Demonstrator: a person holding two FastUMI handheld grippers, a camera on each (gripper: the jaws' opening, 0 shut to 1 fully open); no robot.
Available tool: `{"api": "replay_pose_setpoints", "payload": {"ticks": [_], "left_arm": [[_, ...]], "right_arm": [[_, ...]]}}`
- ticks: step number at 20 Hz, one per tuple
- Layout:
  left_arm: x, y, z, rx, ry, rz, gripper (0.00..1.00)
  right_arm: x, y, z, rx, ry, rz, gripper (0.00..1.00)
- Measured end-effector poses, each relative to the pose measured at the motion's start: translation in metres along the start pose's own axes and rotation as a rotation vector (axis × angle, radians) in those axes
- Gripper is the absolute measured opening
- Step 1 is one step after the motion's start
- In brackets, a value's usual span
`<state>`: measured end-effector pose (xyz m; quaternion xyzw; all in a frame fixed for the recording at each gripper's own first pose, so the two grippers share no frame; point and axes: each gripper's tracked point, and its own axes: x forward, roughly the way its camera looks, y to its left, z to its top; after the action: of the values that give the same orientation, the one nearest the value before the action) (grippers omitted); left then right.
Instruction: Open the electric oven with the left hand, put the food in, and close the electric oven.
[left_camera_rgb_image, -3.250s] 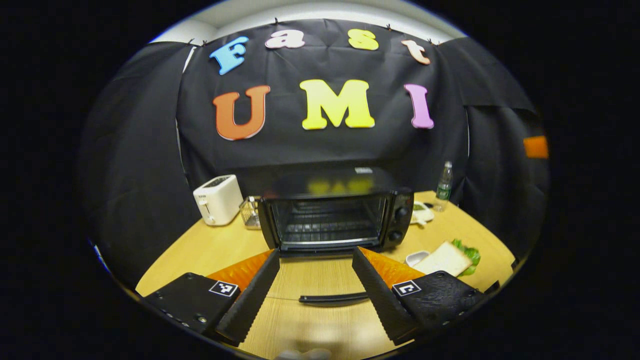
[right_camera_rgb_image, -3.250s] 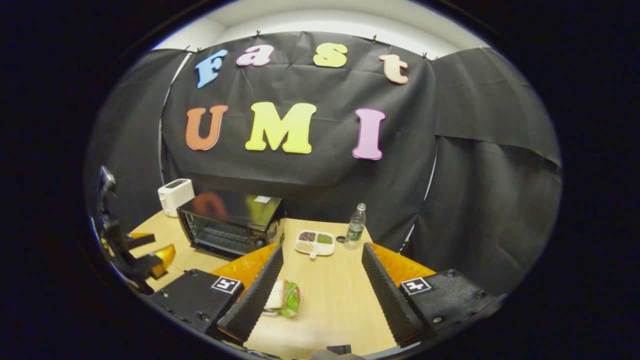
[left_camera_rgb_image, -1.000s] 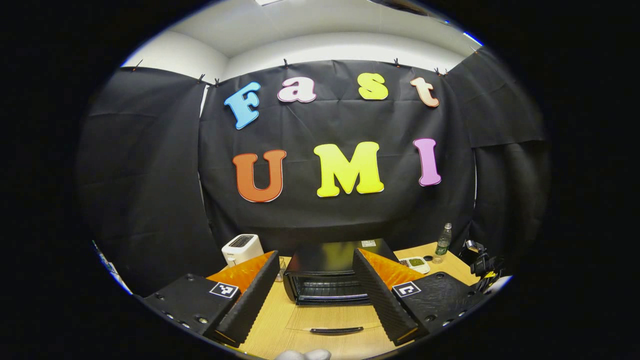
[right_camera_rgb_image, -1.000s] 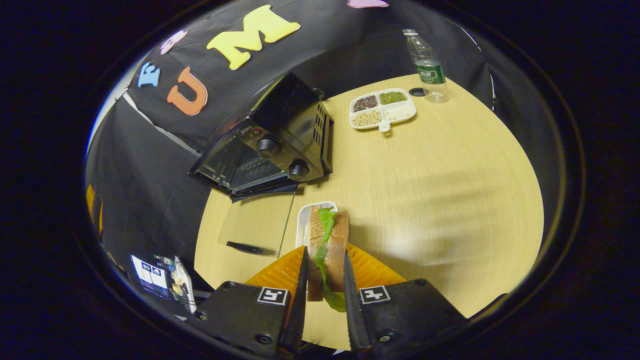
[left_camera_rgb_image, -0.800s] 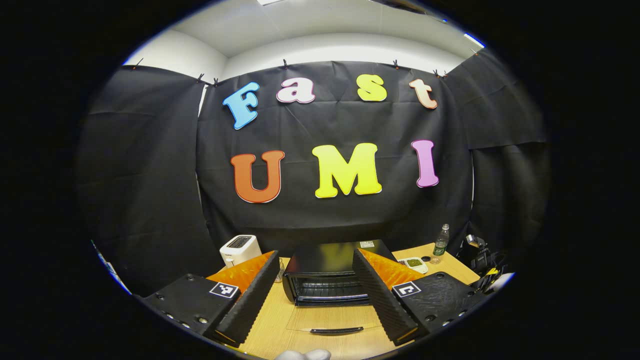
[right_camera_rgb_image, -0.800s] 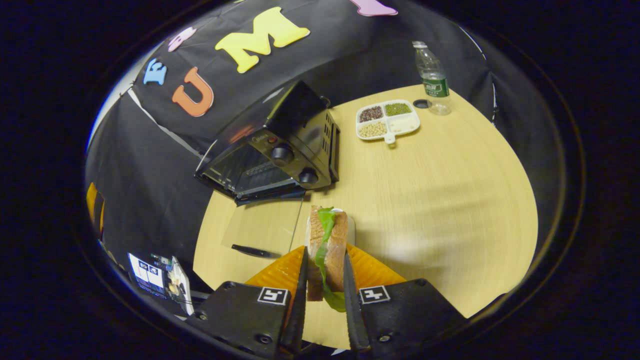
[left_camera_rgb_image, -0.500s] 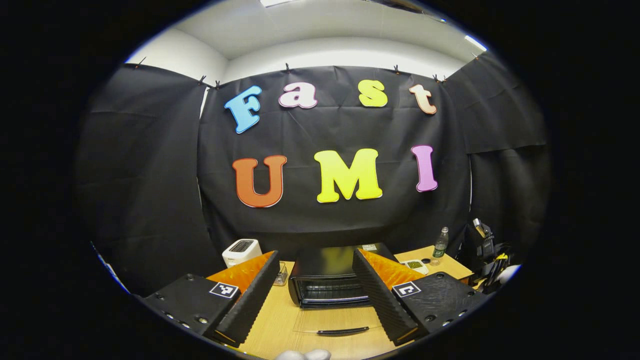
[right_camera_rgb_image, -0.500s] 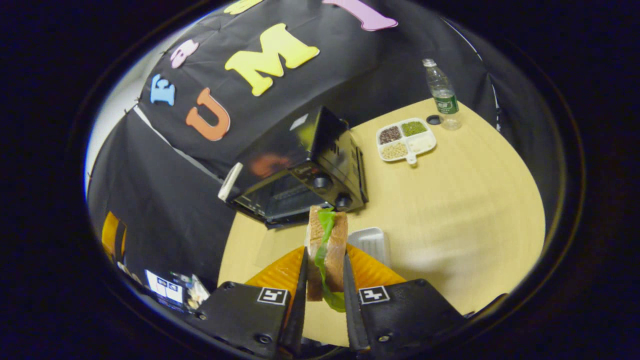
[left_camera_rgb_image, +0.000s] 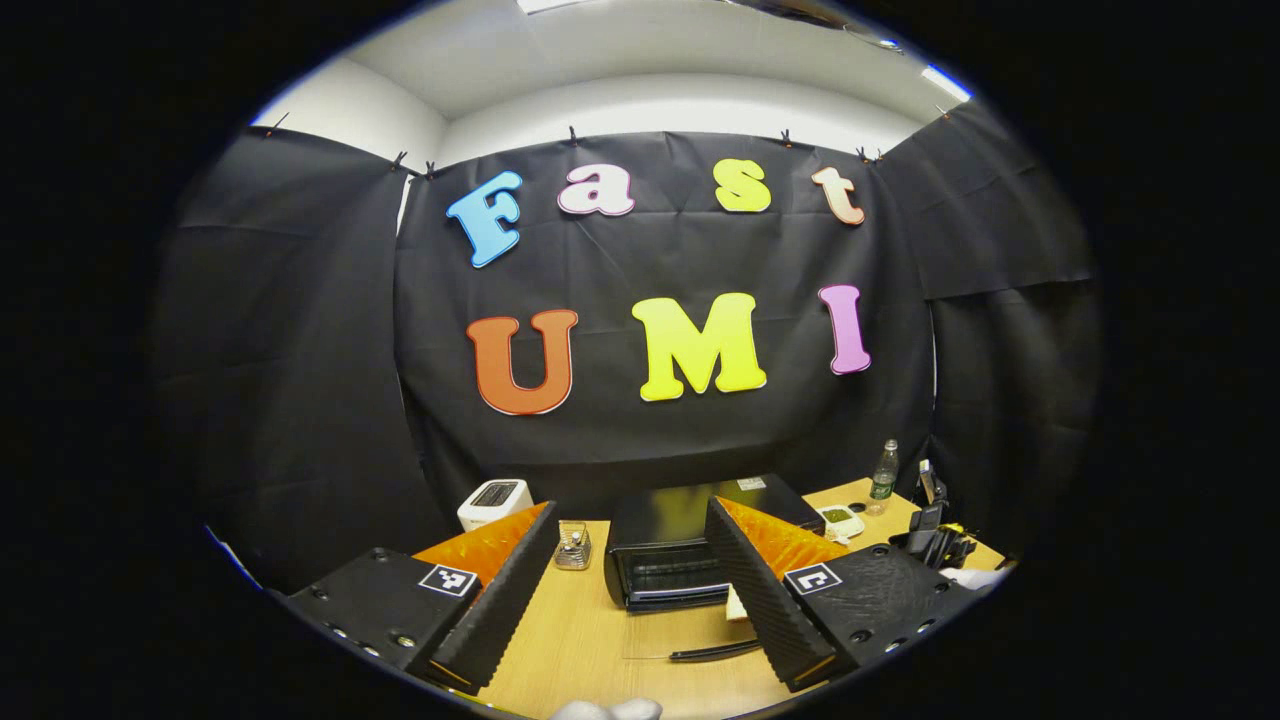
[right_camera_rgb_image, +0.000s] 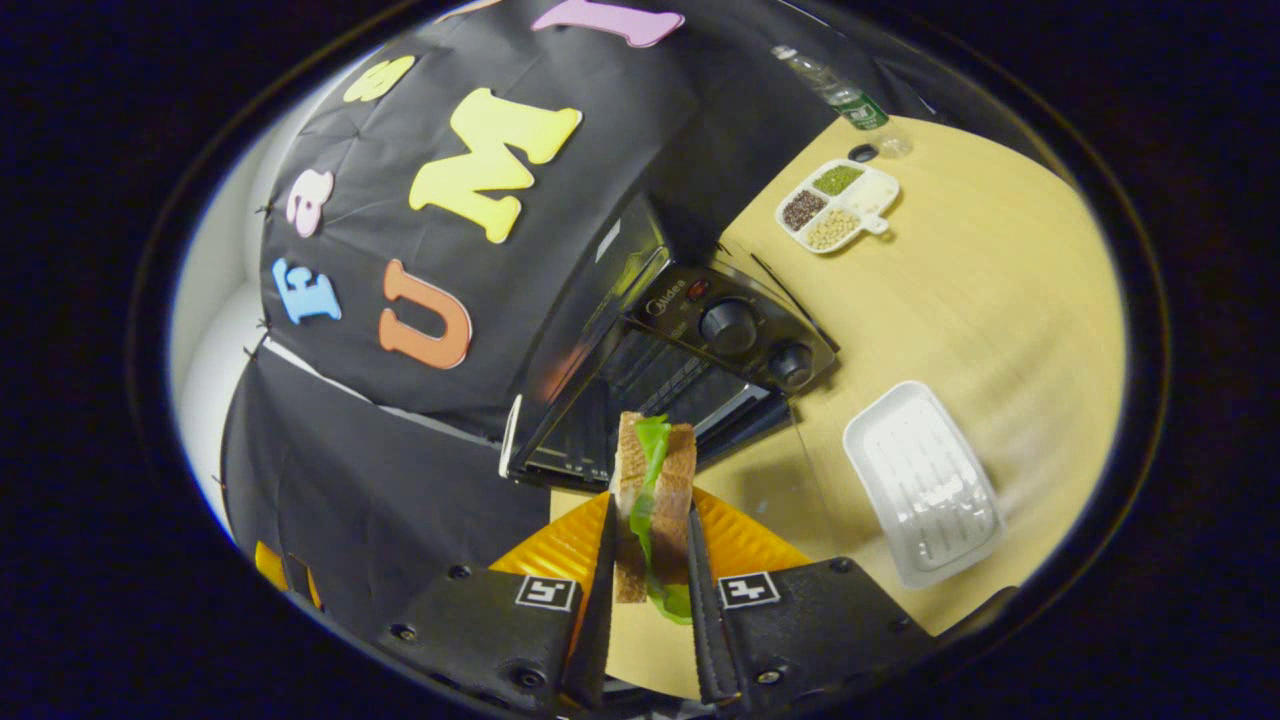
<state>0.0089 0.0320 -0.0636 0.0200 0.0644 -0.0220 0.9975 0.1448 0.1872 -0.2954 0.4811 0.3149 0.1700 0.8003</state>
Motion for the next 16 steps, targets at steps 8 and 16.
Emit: {"api": "replay_pose_setpoints", "payload": {"ticks": [8, 16], "left_arm": [[-0.007, 0.017, -0.022, 0.034, 0.061, -0.006, 0.96], [0.001, 0.017, -0.036, 0.034, 0.097, -0.02, 0.96]], "right_arm": [[0.077, -0.001, -0.015, 0.248, -0.136, 0.052, 0.37], [0.133, 0.004, 0.005, 0.327, -0.259, 0.076, 0.38]]}}
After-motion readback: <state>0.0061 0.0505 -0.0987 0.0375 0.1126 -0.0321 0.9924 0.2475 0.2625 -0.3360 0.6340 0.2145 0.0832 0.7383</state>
